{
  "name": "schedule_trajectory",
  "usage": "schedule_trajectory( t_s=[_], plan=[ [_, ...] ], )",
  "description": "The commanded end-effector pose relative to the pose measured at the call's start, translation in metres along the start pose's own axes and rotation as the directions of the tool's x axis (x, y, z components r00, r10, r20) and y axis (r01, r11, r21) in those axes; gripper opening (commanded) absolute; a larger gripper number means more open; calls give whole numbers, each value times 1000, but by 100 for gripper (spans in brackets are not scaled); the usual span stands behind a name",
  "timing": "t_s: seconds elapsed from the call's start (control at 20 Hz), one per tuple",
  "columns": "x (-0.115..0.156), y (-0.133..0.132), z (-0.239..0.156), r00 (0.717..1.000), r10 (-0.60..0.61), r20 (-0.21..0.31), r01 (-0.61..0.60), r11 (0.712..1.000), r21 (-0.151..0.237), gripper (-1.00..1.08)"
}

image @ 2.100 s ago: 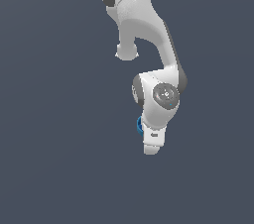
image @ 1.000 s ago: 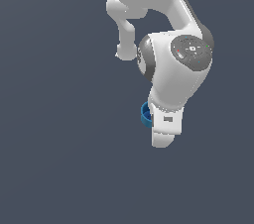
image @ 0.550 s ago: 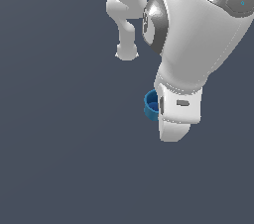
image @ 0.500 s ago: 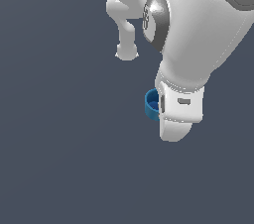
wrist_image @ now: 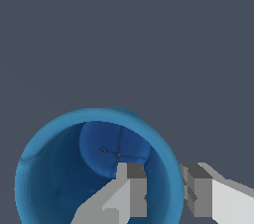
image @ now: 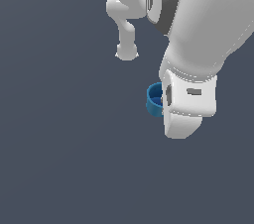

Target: Pick up the object and move it to a goal position.

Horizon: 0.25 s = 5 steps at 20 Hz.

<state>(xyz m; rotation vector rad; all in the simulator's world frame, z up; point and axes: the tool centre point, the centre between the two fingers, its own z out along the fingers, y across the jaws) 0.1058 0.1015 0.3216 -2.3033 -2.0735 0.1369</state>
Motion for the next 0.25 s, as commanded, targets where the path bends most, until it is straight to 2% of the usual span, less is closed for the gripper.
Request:
schedule_trajectory(
  t_s=[0.0, 0.2],
  plan=[
    [0, 1, -5, 1000, 0, 0, 0, 1000, -2, -100],
    [0, 1, -6, 1000, 0, 0, 0, 1000, -2, -100]
  ],
)
